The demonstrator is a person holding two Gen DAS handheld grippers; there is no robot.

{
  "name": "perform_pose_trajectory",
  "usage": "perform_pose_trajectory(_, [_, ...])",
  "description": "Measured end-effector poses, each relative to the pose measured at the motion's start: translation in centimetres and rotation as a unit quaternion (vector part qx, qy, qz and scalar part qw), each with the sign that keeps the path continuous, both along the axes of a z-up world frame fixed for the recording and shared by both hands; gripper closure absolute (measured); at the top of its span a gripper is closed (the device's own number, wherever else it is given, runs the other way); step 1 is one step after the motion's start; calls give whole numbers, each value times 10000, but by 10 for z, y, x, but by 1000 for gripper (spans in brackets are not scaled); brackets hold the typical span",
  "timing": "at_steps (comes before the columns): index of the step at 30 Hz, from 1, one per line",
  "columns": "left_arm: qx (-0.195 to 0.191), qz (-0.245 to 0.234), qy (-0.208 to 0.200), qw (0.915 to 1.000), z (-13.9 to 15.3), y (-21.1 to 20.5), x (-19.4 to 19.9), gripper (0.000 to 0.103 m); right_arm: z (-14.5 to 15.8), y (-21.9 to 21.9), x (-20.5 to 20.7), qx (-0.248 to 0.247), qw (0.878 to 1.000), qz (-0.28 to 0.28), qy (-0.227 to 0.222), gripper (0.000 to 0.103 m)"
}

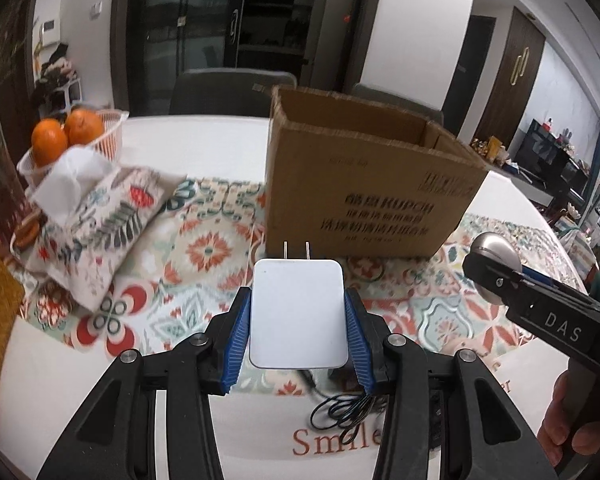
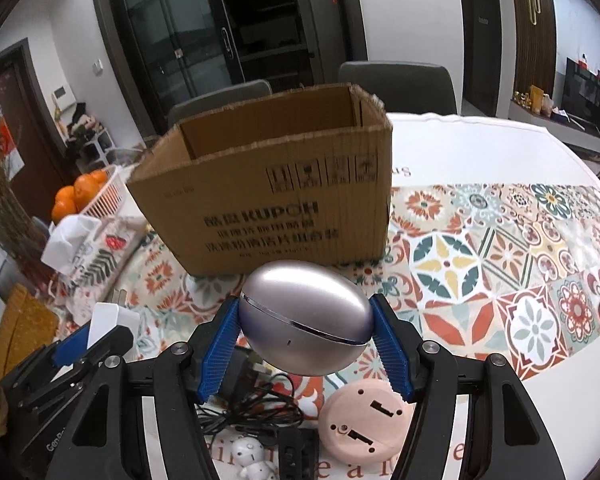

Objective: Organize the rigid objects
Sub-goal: 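Carry both held items into the cardboard box and open both tools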

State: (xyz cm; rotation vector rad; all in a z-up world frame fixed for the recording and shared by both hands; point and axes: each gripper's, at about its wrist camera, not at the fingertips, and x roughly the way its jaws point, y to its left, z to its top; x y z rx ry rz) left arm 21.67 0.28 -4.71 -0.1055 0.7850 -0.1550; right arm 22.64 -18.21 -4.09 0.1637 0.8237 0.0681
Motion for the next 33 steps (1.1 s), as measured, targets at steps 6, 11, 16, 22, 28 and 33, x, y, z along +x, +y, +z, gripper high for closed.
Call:
perform_pose_trajectory(6, [-46, -162, -275, 9995, 22, -6, 4, 59, 18, -5, -1, 93, 9997, -11, -243, 38])
perform_pose_trajectory(11, [-7, -243, -488, 9985, 38, -10, 10, 59, 32, -8, 2, 124, 9991, -25, -397, 38])
perform_pose_trajectory(16, [2, -303, -602, 9977, 49, -14, 18, 59, 43, -11, 6, 148, 9985, -51, -526, 38])
perform_pose_trajectory(22, [20, -360, -779, 9963, 64, -20, 27, 59, 56, -17, 12, 197, 9975, -86, -678, 38])
perform_pose_trajectory(28, [119, -445, -967, 9943, 79, -26, 40, 59, 67, -21, 22, 276, 9963, -99, -804, 38])
perform_pose_trajectory(33, [163, -510, -1023, 9933, 86, -31, 56, 59, 73, -23, 34, 304, 9956, -107, -884, 38])
